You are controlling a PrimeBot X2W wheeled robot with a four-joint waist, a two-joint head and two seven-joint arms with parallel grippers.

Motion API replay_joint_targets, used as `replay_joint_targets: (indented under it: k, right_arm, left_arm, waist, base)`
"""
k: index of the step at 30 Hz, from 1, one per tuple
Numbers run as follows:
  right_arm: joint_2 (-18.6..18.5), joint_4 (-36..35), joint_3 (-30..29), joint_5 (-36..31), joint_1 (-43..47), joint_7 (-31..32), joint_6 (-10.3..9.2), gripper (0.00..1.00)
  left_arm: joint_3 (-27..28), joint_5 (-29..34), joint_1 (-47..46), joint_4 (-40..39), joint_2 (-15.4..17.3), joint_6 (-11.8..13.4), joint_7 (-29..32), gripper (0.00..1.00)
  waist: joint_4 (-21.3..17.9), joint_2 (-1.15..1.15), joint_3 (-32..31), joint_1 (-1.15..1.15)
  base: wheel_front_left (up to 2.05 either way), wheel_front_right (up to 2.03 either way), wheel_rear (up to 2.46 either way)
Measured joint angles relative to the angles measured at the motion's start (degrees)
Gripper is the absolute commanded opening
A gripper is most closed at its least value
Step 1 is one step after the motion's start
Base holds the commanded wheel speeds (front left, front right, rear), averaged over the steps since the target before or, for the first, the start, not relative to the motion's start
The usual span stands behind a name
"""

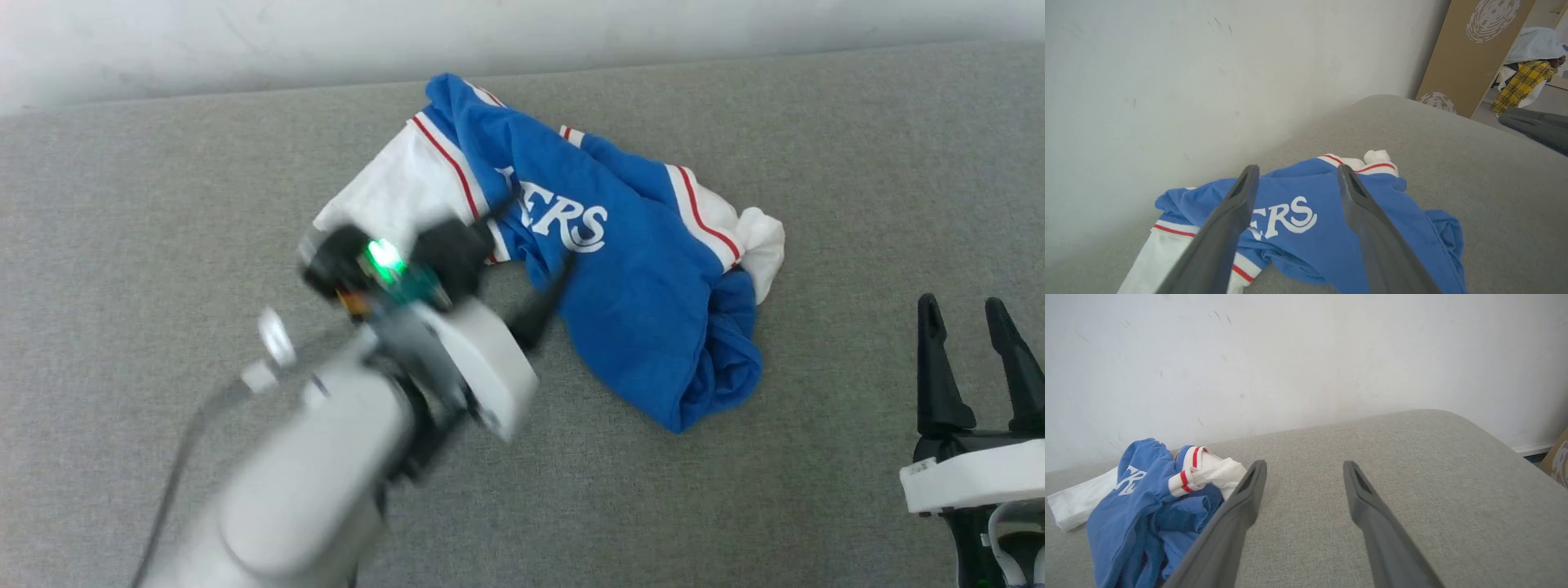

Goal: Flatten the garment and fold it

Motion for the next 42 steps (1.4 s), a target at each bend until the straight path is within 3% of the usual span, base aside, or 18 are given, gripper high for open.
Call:
replay_joint_targets:
  k: [4,8,14,18,19,20,28,34,37,42]
  right_arm:
    - [0.0,-0.2,-0.2,0.0,0.0,0.0,0.00,1.00]
    - [0.0,-0.2,0.1,0.2,0.0,0.4,0.00,1.00]
    - [0.0,0.0,0.1,0.4,0.0,0.4,0.00,1.00]
    - [0.0,0.1,0.2,0.5,0.0,0.4,0.00,1.00]
    - [0.0,0.2,0.2,0.5,0.0,0.4,0.00,1.00]
    - [0.0,0.3,0.2,0.6,0.0,0.4,0.00,1.00]
    - [0.0,0.9,-0.1,0.8,0.0,-0.1,0.00,1.00]
    - [0.0,0.9,-0.4,0.7,0.0,-0.1,0.00,1.00]
    - [0.0,0.9,-0.2,0.7,0.1,0.0,0.00,1.00]
    - [0.0,0.8,0.4,0.7,0.1,0.5,0.00,1.00]
  left_arm:
    - [-7.1,3.4,5.9,-1.2,-2.0,2.0,2.7,1.00]
    - [-12.9,6.0,8.1,2.7,-3.9,2.0,4.9,1.00]
    - [-14.5,7.3,7.4,12.0,-8.9,2.3,3.6,1.00]
    - [-14.7,8.2,4.8,18.6,-10.3,2.6,1.7,1.00]
    - [-14.6,8.2,4.2,20.1,-10.6,2.6,1.4,0.73]
    - [-14.6,8.2,3.8,21.5,-10.8,2.4,1.0,0.00]
    - [-13.3,7.4,2.5,24.7,-11.6,2.1,-4.0,0.00]
    - [-11.3,-0.6,4.8,12.4,-10.6,-1.5,-0.8,0.00]
    - [-10.9,-4.8,8.1,2.7,-7.5,-2.5,4.3,0.00]
    - [-12.8,-8.0,12.7,-10.2,1.3,-3.6,14.7,0.00]
  waist:
    - [0.1,0.00,-0.3,0.00]
    - [-0.3,0.00,-0.1,0.01]
    - [-1.2,0.00,-0.3,0.01]
    - [-2.0,0.00,-0.2,0.01]
    - [-2.2,0.00,-0.2,0.01]
    - [-2.3,0.00,-0.1,0.01]
    - [-2.4,0.00,0.0,0.01]
    - [-1.2,0.00,-0.7,0.02]
    - [-0.3,0.00,-1.1,0.01]
    - [0.9,0.00,-1.6,0.01]
  base:
    - [0.00,0.00,0.00]
    - [0.00,0.00,0.00]
    - [0.00,0.00,0.00]
    - [0.00,0.00,0.00]
    - [0.00,0.00,0.00]
    - [0.00,0.00,0.00]
    - [0.00,0.00,0.00]
    - [0.00,0.00,0.00]
    - [0.00,0.00,0.00]
    - [0.00,0.00,0.00]
